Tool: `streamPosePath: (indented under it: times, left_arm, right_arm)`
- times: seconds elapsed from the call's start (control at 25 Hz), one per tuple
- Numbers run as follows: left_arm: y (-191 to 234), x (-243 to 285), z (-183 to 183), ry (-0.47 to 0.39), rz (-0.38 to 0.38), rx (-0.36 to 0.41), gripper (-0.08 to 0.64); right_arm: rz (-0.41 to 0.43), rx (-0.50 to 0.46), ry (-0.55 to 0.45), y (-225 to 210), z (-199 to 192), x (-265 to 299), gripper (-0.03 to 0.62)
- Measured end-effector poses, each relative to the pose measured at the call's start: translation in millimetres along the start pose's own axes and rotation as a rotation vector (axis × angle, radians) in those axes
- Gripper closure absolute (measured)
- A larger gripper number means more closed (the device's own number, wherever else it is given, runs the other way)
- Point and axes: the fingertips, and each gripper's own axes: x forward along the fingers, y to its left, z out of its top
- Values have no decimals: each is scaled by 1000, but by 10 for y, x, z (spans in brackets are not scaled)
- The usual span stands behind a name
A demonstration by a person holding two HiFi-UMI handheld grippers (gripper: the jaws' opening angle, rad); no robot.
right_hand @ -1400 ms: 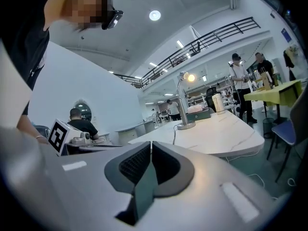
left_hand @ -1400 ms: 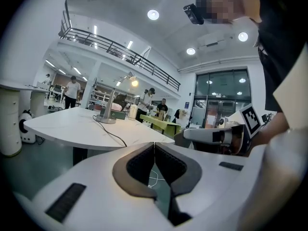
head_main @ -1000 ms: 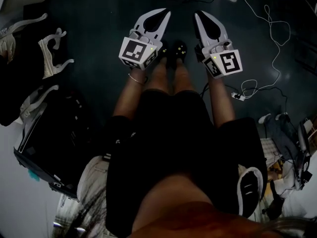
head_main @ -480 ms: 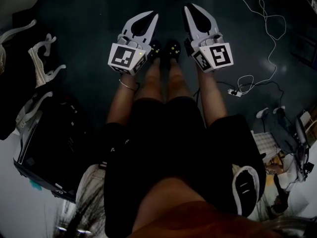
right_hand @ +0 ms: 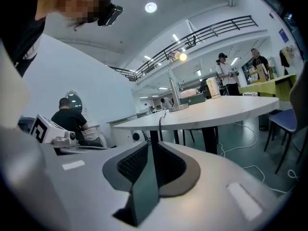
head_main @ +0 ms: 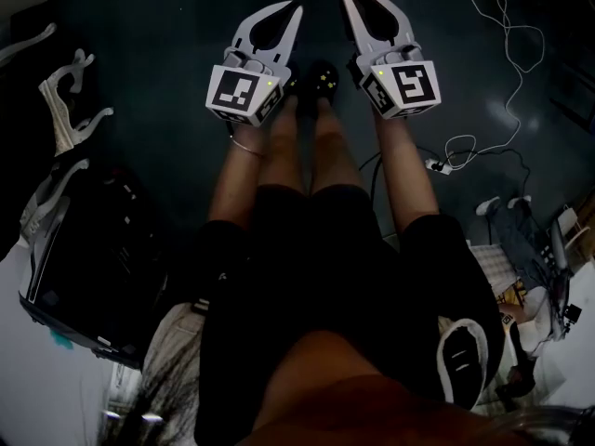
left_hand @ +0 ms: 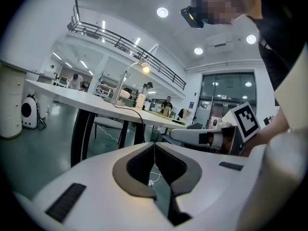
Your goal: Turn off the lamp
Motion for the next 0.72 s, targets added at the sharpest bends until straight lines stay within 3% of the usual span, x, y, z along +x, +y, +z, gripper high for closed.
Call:
streamPosePath:
  times: [0.12, 0.24, 0.56, 0.72]
  left_arm:
    - [36, -11, -17, -20, 9, 19, 555]
    - [112, 54, -117, 11, 43, 40, 554]
    - [144, 9, -166, 24, 57, 4, 554]
    - [127, 28, -147, -8, 41, 6, 555]
  right_arm:
    - [-20, -18, 22, -58, -112, 113, 517]
    - [-32, -40, 45, -173, -206, 224, 512]
    - [-33, -100, 88, -240, -315, 511, 483]
    - [-9, -125, 126, -238, -392, 656, 483]
